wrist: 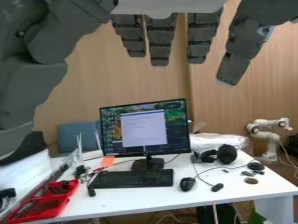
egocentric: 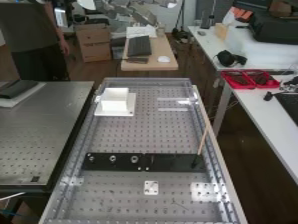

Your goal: Grab the smaller nut and place it in the white container

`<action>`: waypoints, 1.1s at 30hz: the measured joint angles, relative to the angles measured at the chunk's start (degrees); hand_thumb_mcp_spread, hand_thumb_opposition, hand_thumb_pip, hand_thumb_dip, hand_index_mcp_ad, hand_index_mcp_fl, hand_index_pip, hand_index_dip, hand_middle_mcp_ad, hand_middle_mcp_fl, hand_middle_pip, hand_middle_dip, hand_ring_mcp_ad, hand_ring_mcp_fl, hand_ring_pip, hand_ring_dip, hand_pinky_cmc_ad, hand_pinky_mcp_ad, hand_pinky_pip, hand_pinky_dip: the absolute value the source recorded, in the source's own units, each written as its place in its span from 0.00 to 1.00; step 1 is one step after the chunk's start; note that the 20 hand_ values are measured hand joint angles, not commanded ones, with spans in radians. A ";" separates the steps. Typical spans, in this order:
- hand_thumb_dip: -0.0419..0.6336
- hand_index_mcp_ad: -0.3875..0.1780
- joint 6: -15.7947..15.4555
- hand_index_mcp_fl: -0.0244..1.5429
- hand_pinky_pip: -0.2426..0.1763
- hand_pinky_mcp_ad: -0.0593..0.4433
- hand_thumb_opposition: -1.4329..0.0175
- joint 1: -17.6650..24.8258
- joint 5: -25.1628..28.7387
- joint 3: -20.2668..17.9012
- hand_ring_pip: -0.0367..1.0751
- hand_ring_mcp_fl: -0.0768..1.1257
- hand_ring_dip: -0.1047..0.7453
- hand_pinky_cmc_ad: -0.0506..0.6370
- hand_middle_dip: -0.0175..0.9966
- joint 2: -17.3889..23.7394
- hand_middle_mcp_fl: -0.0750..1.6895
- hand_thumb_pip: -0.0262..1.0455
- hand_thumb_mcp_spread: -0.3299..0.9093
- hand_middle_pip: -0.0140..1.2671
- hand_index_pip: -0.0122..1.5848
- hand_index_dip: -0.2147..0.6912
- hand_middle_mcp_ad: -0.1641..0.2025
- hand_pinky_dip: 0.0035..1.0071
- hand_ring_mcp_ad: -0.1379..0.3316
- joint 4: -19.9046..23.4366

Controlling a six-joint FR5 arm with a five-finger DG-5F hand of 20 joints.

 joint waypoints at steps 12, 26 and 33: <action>0.11 0.72 0.91 0.03 0.32 0.77 0.51 -2.40 -1.85 -5.38 0.14 0.07 0.17 0.68 0.17 1.76 0.05 0.32 0.51 0.11 0.06 0.29 0.65 0.53 0.68 2.42; 0.13 0.71 1.21 0.05 0.33 0.77 0.49 -7.76 -5.39 -12.46 0.16 0.07 0.17 0.68 0.17 4.20 0.05 0.40 0.52 0.11 0.07 0.25 0.65 0.53 0.69 5.83; 0.18 0.67 1.97 0.05 0.33 0.77 0.48 -8.33 -2.84 -17.26 0.16 0.07 0.17 0.68 0.17 5.69 0.06 0.42 0.54 0.11 0.08 0.25 0.65 0.53 0.70 8.14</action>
